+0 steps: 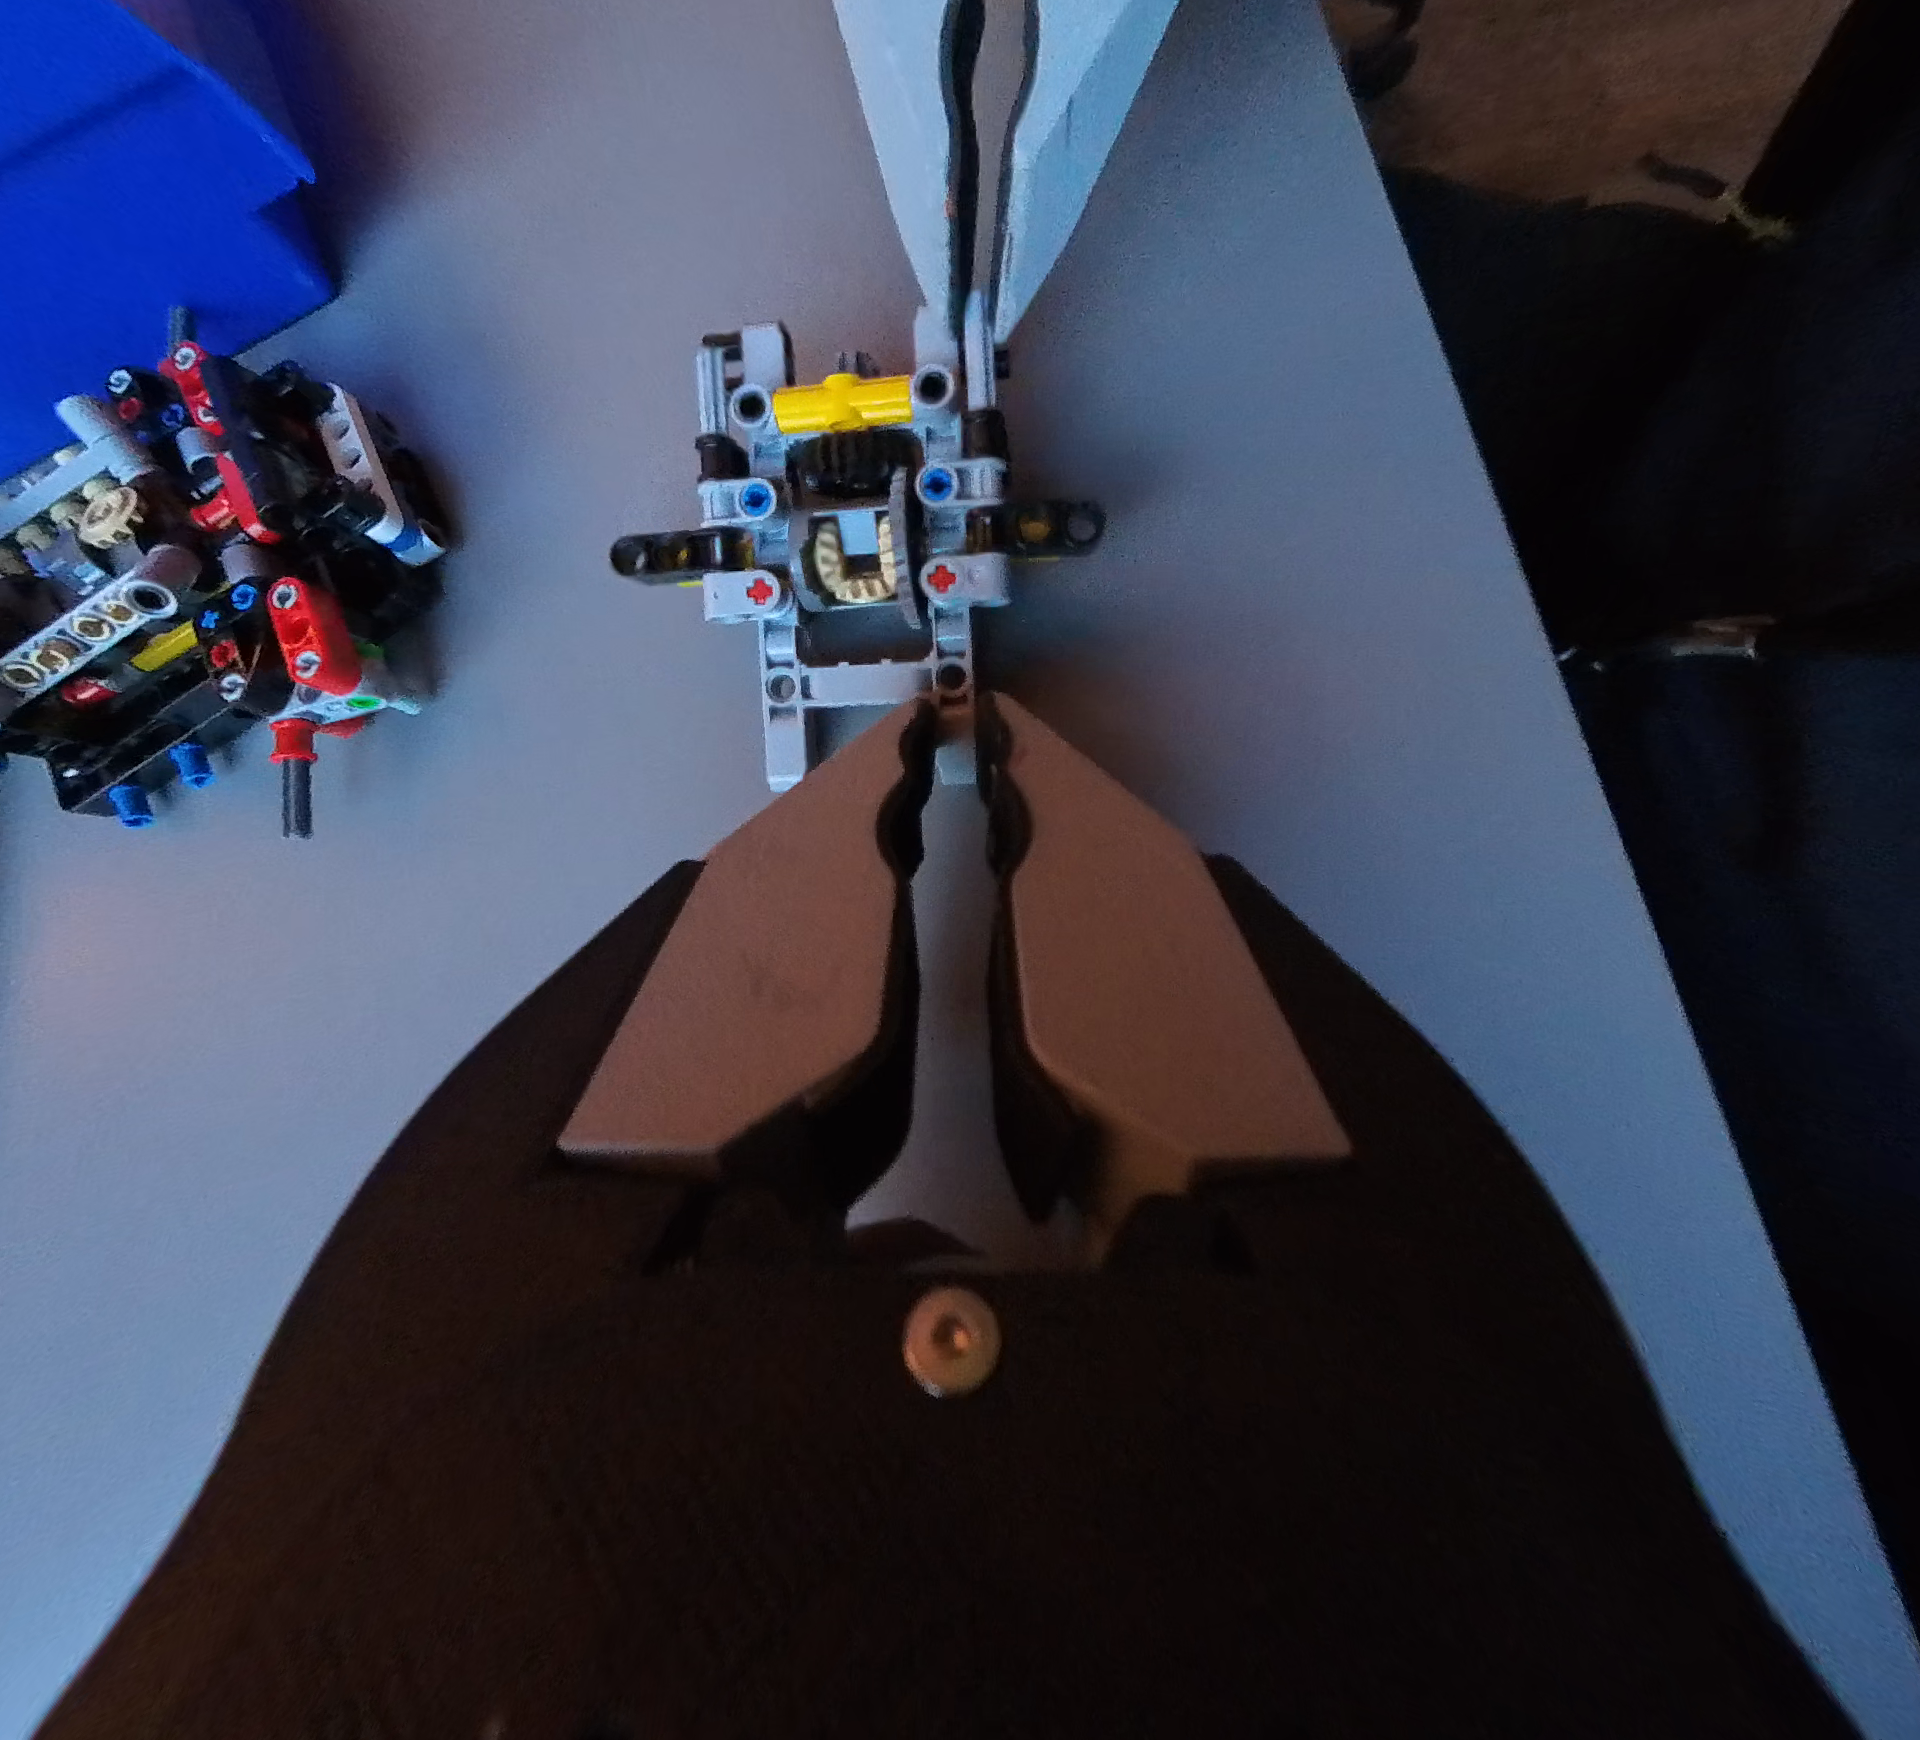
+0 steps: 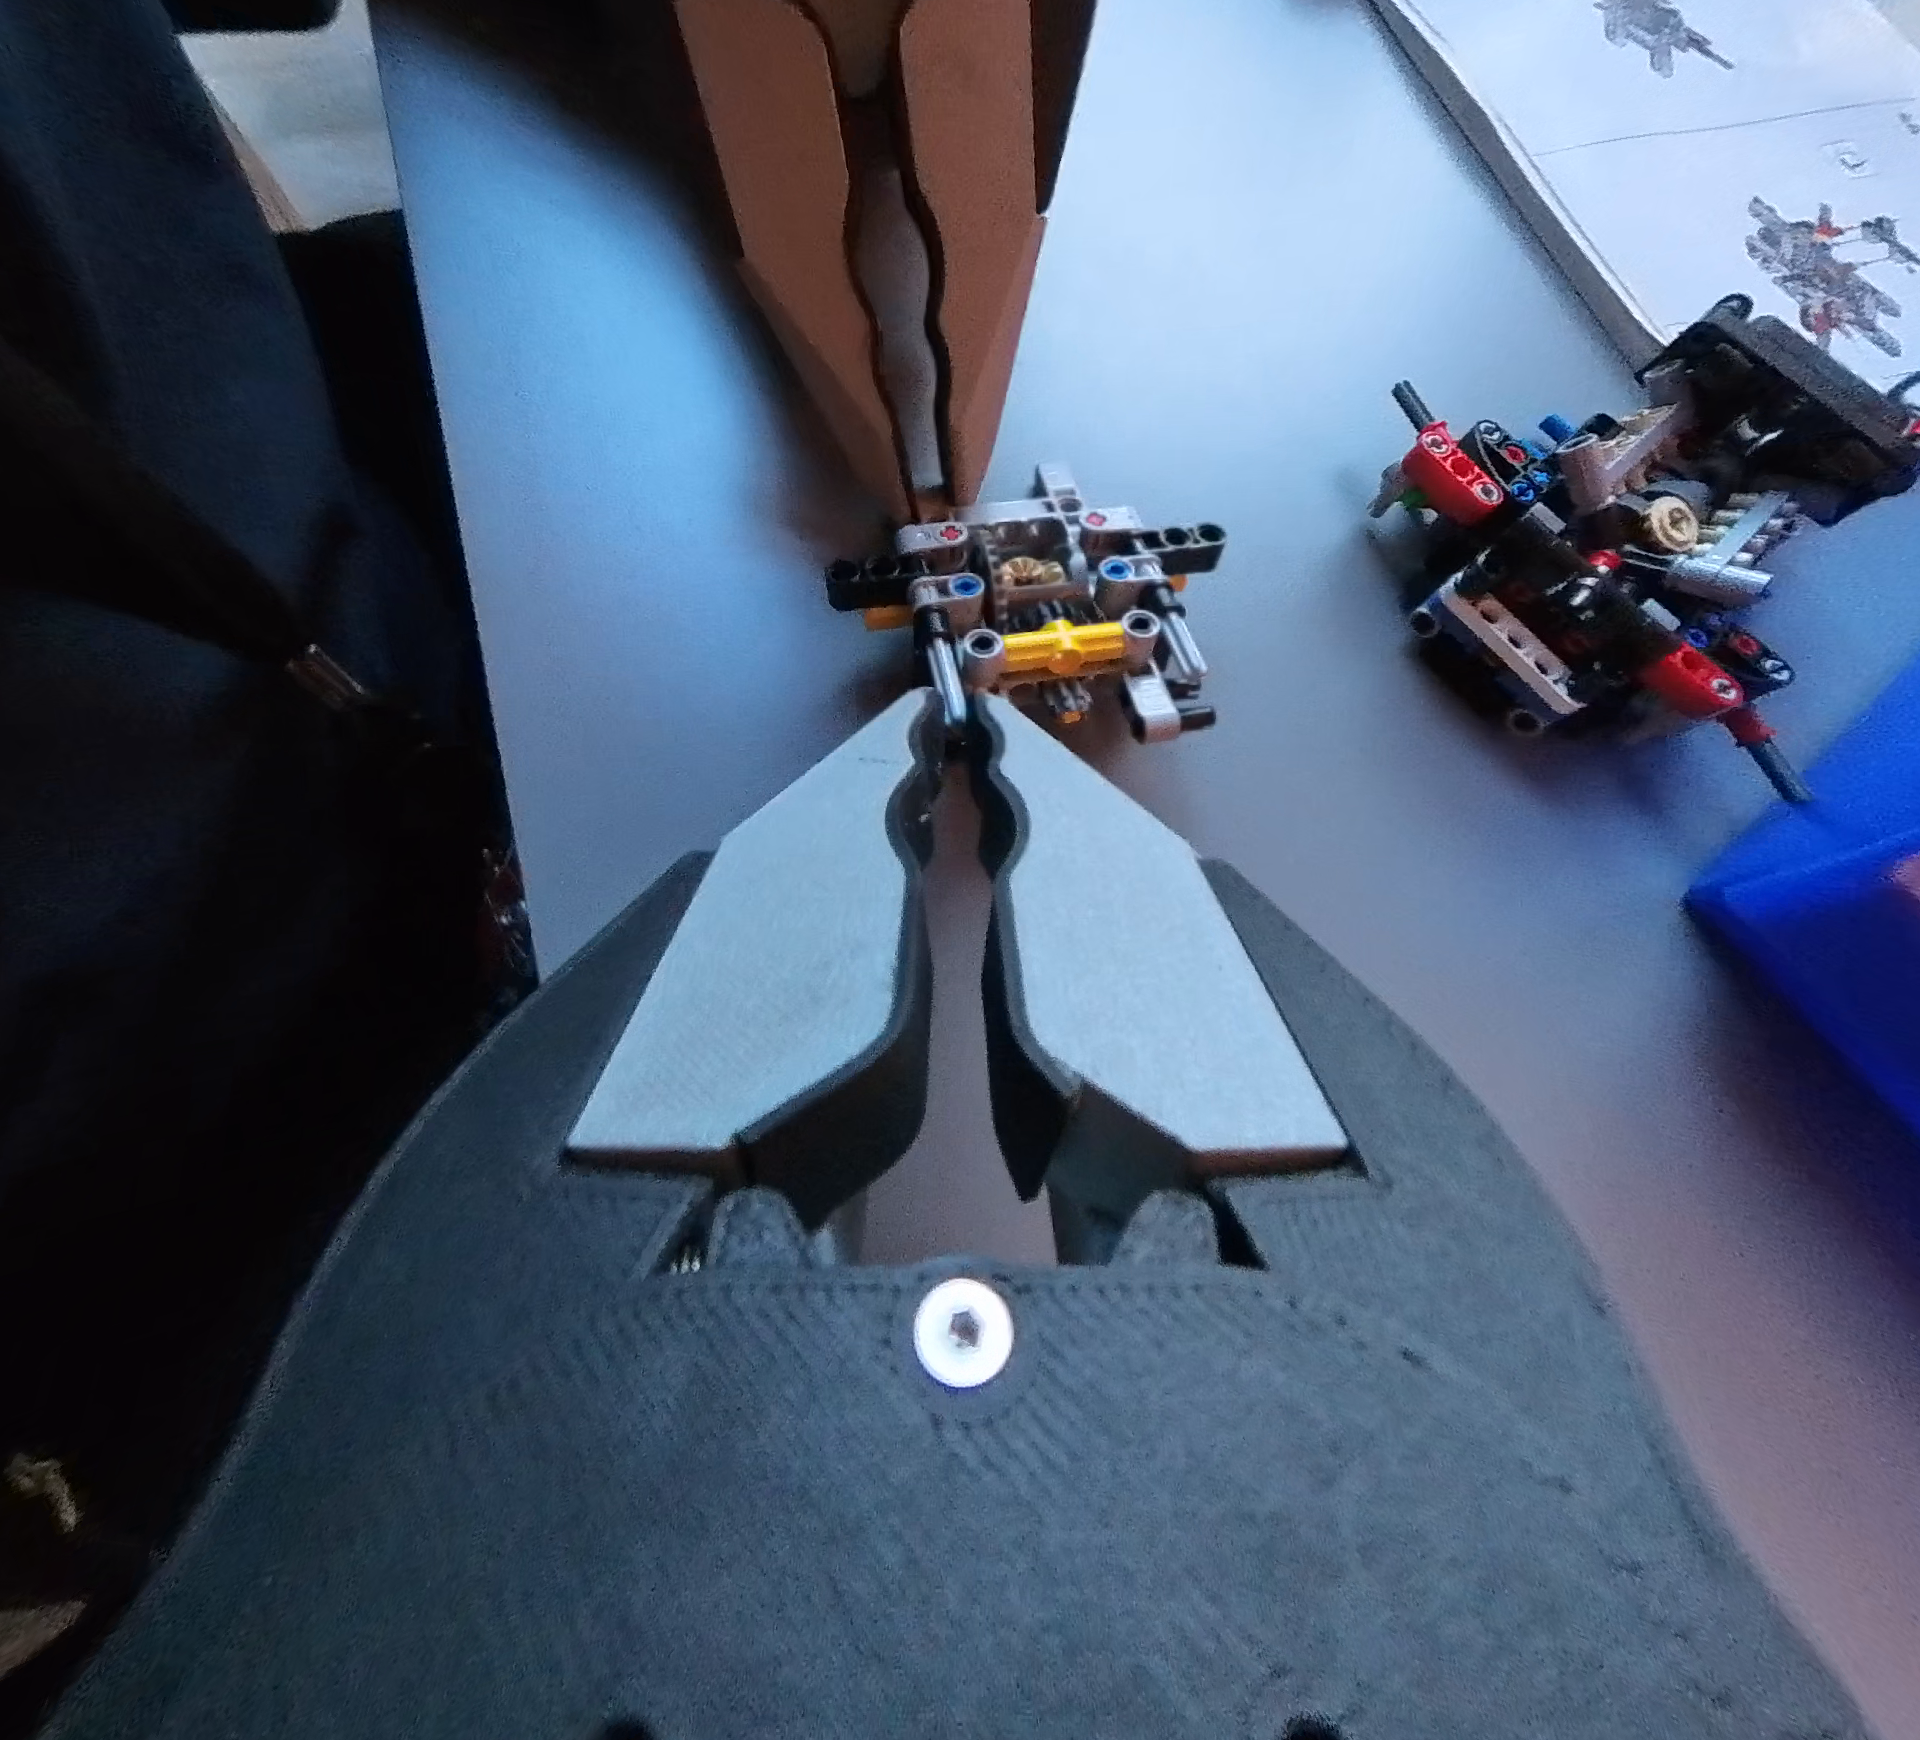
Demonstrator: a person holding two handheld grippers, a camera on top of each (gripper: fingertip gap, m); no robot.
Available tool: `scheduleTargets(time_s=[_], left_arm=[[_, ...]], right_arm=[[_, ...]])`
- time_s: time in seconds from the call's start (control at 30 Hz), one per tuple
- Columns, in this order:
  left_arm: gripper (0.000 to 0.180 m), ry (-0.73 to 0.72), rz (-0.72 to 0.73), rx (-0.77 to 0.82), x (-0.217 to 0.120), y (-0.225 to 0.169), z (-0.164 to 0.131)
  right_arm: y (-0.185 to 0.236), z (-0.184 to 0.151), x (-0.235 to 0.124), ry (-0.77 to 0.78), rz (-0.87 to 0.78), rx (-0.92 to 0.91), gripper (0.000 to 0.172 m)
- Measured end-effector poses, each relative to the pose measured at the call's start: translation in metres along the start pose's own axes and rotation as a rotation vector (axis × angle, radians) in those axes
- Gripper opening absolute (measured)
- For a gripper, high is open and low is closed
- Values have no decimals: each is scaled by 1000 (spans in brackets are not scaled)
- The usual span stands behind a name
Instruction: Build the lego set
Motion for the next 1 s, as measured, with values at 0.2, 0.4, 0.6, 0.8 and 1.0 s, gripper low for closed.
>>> scheduleTargets(time_s=[0.2,0.4,0.6,0.8,1.0], left_arm=[[4,-27,-12,-26,-2,3,-1],[5,-236,-74,-61,-16,2,17],[5,-141,-69,-35,-11,-2,5],[6,-161,-131,-89,-11,0,5],[8,-105,-127,-74,-5,-1,2]], right_arm=[[-1,1,2,26,1,-76,1],[5,-14,6,174,61,-119,0],[2,-14,6,48,47,20,0],[4,-14,6,29,31,-61,0],[-5,-11,3,-35,22,-5,1]])
Point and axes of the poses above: each gripper's, where its closed fingertips meet, x out along the fingers, z out of its top, y = z × x across the jaws, the point moved 4 cm from there along -x, back along the fingers, and after that the axes turned 12 degrees about -z, right-handed, at the moved point
